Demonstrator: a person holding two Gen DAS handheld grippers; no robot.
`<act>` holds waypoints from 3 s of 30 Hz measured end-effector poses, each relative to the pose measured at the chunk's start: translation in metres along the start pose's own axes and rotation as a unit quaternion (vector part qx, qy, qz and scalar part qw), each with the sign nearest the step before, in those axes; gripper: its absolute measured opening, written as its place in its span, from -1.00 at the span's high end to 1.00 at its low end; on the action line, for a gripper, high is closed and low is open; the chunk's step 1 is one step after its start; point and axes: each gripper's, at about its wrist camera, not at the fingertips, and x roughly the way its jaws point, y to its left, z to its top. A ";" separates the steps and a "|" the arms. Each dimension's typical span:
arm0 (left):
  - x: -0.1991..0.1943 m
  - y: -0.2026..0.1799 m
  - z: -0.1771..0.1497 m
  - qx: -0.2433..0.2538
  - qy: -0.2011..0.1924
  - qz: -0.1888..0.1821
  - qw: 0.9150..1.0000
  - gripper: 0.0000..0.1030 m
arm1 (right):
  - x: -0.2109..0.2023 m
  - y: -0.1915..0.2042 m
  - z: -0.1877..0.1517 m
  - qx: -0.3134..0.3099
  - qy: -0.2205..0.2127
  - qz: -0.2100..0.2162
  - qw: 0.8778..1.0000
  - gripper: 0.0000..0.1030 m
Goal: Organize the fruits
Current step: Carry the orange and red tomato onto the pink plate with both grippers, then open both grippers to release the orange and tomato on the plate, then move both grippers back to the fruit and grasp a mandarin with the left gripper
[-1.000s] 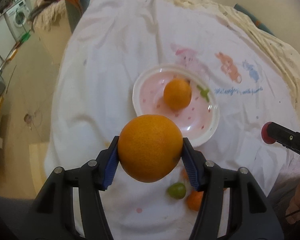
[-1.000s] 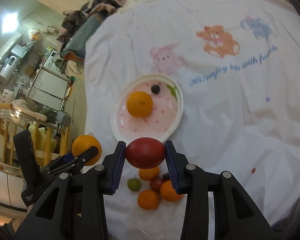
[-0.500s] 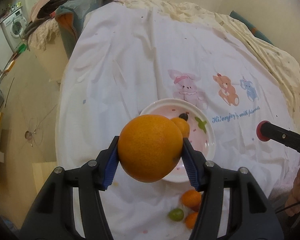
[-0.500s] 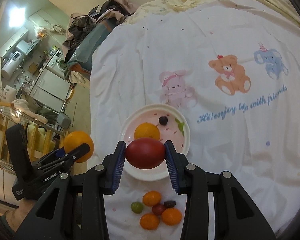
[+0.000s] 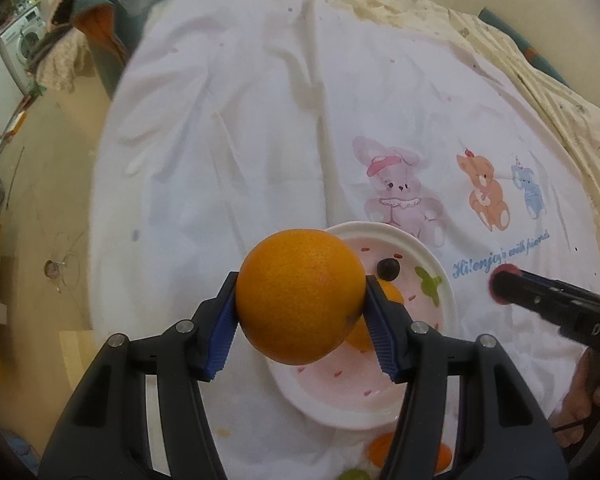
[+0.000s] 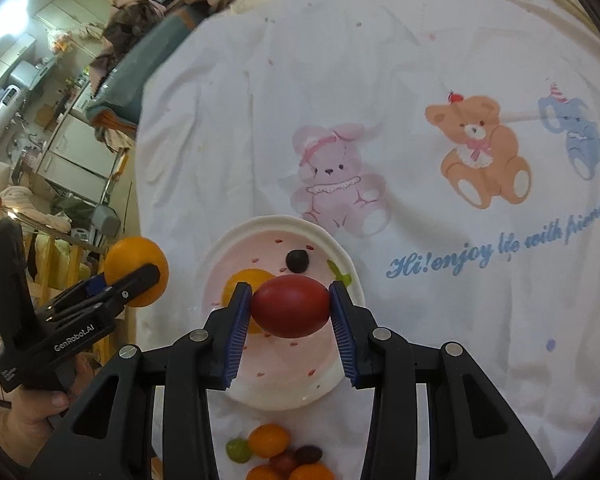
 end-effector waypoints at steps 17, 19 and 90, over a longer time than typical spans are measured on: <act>0.055 0.004 -0.001 -0.035 0.049 -0.051 0.997 -0.08 | 0.066 -0.018 -0.001 0.009 0.055 0.001 0.998 0.18; 0.057 0.005 -0.002 -0.037 0.051 -0.050 0.997 -0.09 | 0.069 -0.020 -0.002 0.009 0.060 0.003 0.998 0.18; -0.082 -0.024 -0.100 0.049 -0.080 0.000 0.996 -0.61 | -0.078 0.002 -0.105 0.001 -0.060 -0.001 0.998 -0.73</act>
